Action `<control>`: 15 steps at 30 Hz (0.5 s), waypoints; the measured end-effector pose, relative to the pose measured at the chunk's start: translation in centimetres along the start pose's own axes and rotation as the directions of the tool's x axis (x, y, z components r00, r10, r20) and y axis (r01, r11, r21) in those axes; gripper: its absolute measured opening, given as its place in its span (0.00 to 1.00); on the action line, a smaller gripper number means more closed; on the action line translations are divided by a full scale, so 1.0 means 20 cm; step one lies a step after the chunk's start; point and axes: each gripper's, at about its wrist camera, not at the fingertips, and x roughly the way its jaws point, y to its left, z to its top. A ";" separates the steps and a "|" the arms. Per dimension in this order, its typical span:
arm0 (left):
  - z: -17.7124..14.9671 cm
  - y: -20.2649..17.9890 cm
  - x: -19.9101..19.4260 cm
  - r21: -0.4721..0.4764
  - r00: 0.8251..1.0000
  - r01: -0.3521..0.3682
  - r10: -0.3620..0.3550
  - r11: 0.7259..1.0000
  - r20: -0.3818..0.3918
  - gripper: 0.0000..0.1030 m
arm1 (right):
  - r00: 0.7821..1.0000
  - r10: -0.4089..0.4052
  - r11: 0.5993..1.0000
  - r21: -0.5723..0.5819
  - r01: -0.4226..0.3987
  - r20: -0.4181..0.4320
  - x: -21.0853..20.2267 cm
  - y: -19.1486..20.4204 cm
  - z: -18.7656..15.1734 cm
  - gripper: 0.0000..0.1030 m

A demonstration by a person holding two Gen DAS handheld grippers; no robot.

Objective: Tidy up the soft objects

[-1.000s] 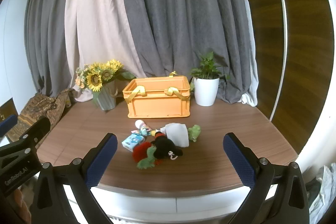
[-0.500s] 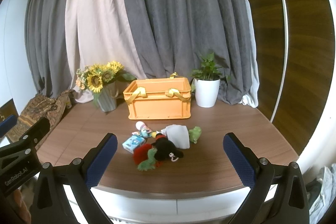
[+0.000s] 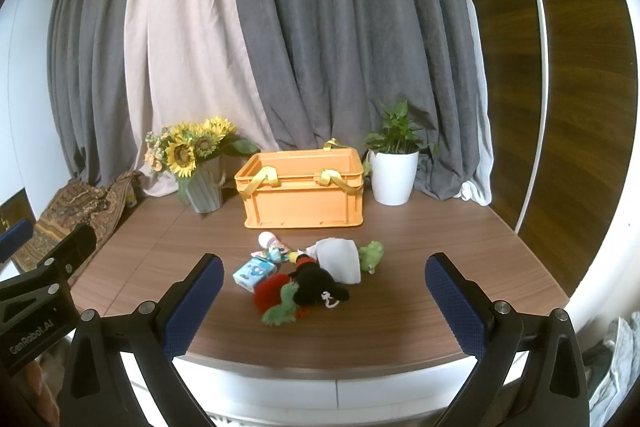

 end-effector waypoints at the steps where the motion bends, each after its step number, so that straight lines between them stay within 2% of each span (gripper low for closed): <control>1: 0.00 0.00 0.00 -0.001 1.000 0.001 -0.001 1.000 0.001 1.00 | 1.000 0.001 1.000 0.000 -0.001 -0.001 0.00 0.00 0.00 0.99; 15: -0.01 0.00 0.00 0.000 1.000 0.000 0.000 1.000 0.004 1.00 | 1.000 0.001 1.000 0.002 -0.001 0.000 0.00 0.00 0.00 0.99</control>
